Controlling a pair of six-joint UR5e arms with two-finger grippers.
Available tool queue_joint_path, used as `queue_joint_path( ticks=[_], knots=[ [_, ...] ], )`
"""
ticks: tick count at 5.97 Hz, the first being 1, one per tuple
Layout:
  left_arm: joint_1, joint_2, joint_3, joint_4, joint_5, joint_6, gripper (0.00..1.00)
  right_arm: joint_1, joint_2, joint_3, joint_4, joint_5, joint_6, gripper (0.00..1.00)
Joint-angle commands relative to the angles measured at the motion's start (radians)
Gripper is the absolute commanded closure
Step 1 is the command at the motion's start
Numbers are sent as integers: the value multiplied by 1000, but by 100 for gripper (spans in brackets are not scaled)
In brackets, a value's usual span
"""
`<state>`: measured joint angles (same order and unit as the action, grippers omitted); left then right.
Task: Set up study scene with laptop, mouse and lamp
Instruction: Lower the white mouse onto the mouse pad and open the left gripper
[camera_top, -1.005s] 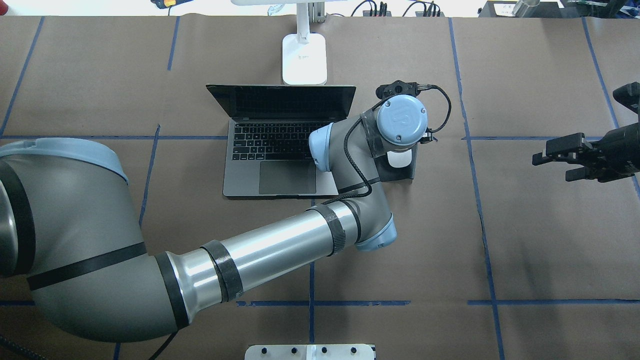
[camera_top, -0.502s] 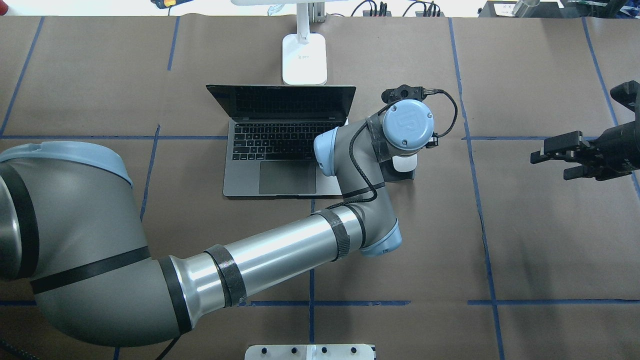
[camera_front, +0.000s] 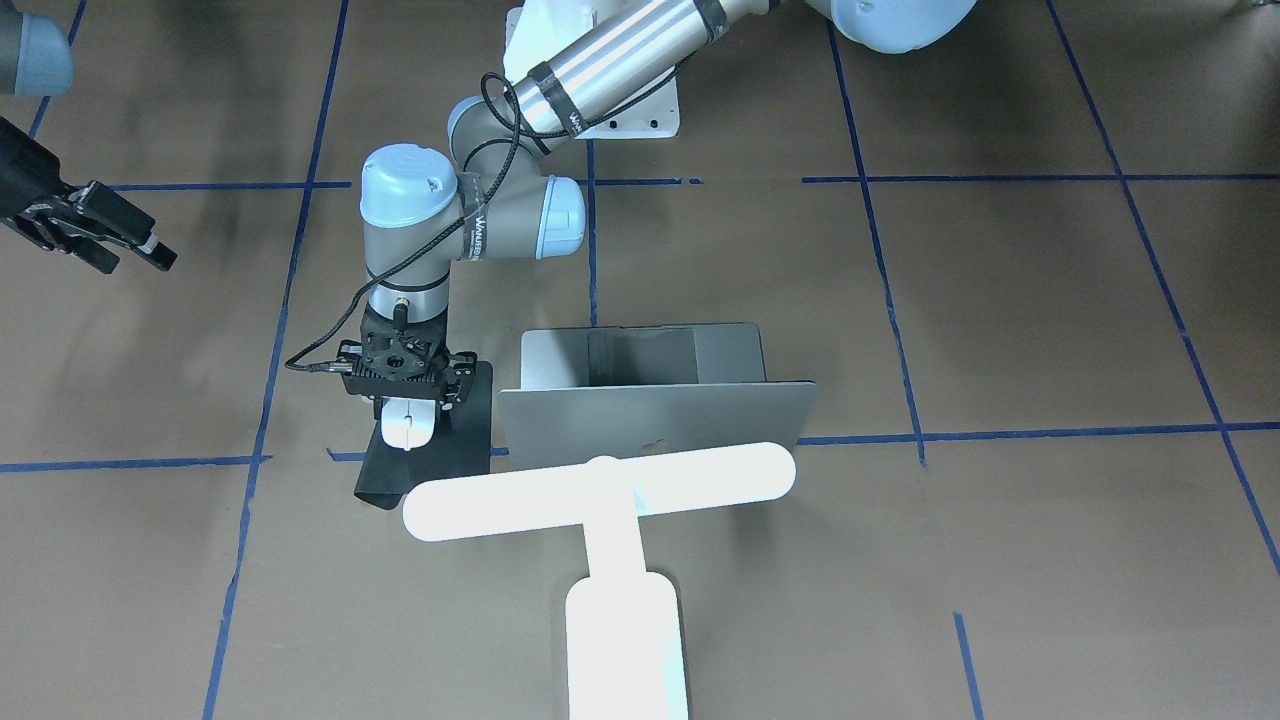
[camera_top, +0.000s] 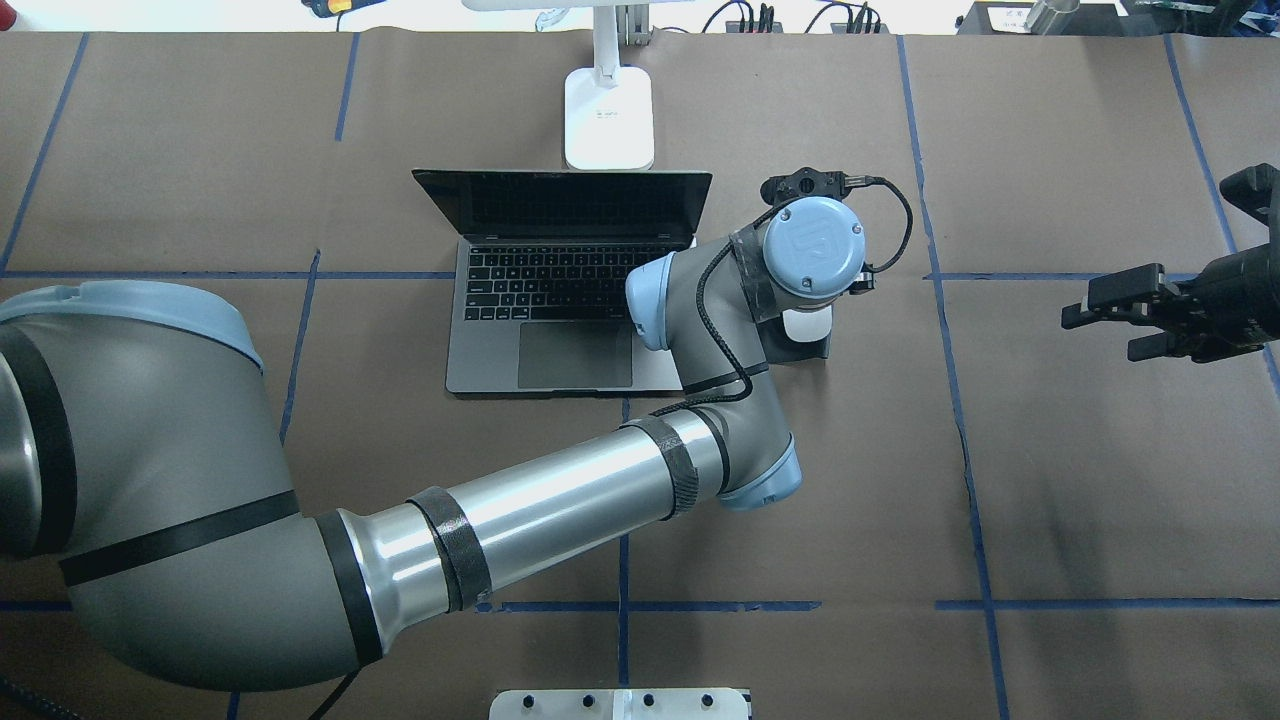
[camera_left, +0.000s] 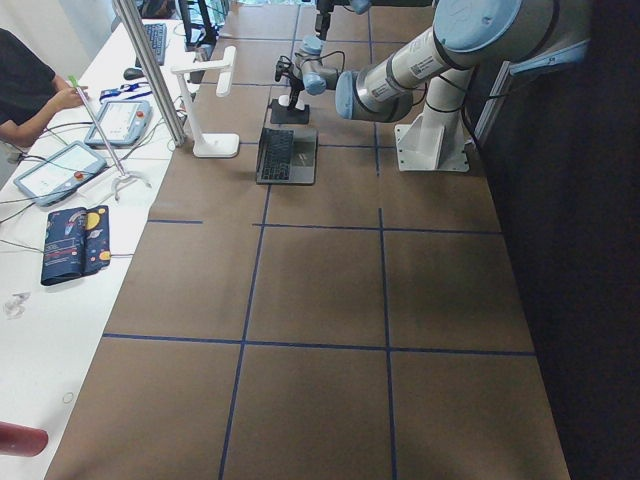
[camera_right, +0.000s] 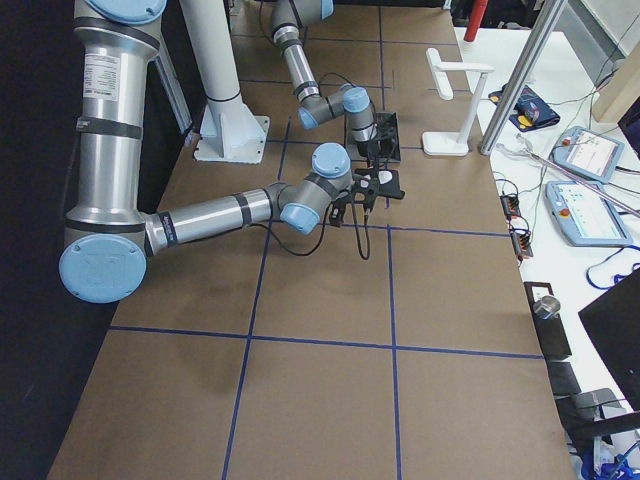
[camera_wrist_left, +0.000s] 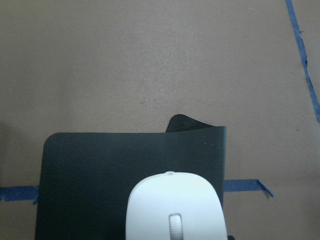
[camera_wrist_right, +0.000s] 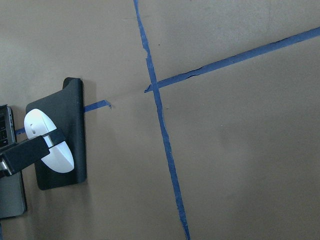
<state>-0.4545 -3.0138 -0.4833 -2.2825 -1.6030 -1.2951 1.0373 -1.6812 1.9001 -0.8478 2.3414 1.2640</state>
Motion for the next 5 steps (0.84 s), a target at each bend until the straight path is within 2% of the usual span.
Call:
queue_joint_path(
  ticks=[1, 2, 3, 4, 5],
  knots=[
    [-4, 1, -1, 0, -2, 2, 1, 1, 0, -3, 1, 3, 0, 0],
    [-18, 1, -7, 0, -30, 5, 1, 4, -2, -1, 1, 18, -2, 0],
    [-60, 9, -39, 9, -148, 8, 1, 26, -3, 1, 1, 44, -2, 0],
    [-67, 54, -119, 32, -182, 8, 1, 50, -9, 7, 3, 71, -2, 0],
    [-67, 132, -282, 128, -202, 10, 1, 53, -11, 10, 3, 72, -2, 0]
  ],
)
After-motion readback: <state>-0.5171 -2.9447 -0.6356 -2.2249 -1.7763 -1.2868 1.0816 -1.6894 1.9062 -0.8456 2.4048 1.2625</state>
